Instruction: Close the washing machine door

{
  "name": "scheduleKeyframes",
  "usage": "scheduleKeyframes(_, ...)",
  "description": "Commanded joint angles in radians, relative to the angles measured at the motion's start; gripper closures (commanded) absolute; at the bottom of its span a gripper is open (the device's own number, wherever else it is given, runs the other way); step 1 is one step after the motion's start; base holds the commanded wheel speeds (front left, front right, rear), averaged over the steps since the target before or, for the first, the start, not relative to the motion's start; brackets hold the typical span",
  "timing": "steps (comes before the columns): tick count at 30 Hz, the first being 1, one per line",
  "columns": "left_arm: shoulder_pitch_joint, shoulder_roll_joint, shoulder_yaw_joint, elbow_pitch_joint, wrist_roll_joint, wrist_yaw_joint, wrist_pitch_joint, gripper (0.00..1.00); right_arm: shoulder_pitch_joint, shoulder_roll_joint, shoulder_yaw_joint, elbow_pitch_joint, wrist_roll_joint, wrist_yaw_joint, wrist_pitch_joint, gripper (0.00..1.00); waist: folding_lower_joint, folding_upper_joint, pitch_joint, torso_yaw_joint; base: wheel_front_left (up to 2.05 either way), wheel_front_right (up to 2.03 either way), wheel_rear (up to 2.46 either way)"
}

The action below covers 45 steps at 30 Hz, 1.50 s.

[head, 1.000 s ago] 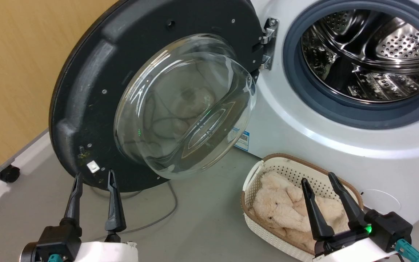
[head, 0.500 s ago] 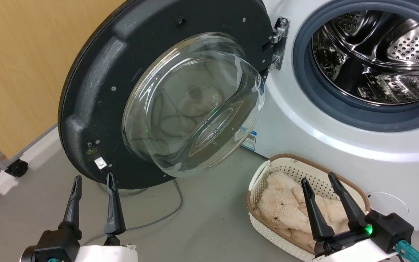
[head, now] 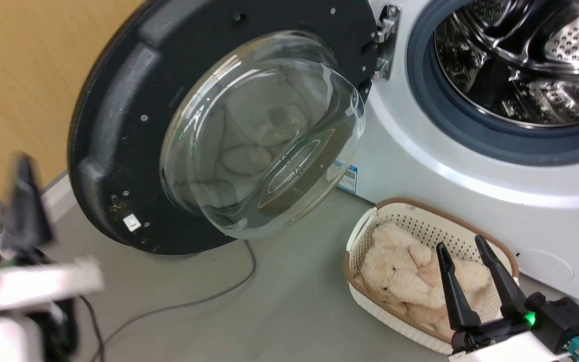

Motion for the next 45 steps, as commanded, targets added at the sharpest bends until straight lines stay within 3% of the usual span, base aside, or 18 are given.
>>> scheduleKeyframes(1,-0.061,0.018,0.04,0.027,-0.037,-0.017,-0.004,1.0,0.014,-0.01,-0.006,-0.01,-0.01,0.001,-0.004,0.0,0.0,0.0,0.019,-0.009,0.0,0.0,0.0)
scheduleKeyframes(7,-0.236,0.137,0.141,0.228,-0.132,-0.05,-0.001,1.0,-0.002,-0.032,-0.009,-0.026,-0.015,0.001,-0.004,0.0,0.0,0.0,0.066,-0.045,0.0,0.0,0.0)
scheduleKeyframes(11,-0.326,0.202,0.183,0.419,-0.209,-0.06,0.064,1.0,-0.02,-0.04,-0.004,-0.026,-0.019,0.001,-0.004,0.0,0.0,0.0,0.086,-0.071,0.0,0.0,0.0)
scheduleKeyframes(17,-0.439,0.227,0.263,0.671,-0.457,-0.076,0.265,1.0,-0.033,-0.04,0.003,-0.023,-0.02,0.001,-0.004,0.0,0.0,0.0,0.098,-0.095,0.0,0.0,0.0)
scheduleKeyframes(22,-0.494,0.22,0.329,0.775,-0.695,-0.082,0.464,1.0,-0.034,-0.036,0.002,-0.021,-0.022,0.001,-0.004,0.0,0.0,0.0,0.096,-0.105,0.0,0.0,0.0)
scheduleKeyframes(27,-0.467,0.192,0.305,0.724,-0.911,-0.083,0.726,1.0,-0.032,-0.026,0.005,-0.016,-0.021,0.001,-0.004,0.0,0.0,0.0,0.081,-0.107,0.0,0.0,0.0)
scheduleKeyframes(31,-0.393,0.172,0.267,0.633,-1.019,-0.083,0.881,1.0,-0.027,-0.016,0.005,-0.012,-0.02,0.001,-0.004,0.0,0.0,0.0,0.061,-0.105,0.0,0.0,0.0)
scheduleKeyframes(38,-0.282,0.148,0.218,0.529,-1.119,-0.083,1.071,1.0,-0.015,0.005,-0.001,-0.001,-0.014,0.001,-0.004,0.0,0.0,0.0,0.012,-0.113,0.0,0.0,0.0)
scheduleKeyframes(45,-0.198,0.101,0.163,0.423,-1.158,-0.075,1.187,1.0,0.005,0.024,-0.031,0.004,-0.006,0.001,-0.004,0.0,0.0,0.0,-0.033,-0.132,0.0,0.0,0.0)
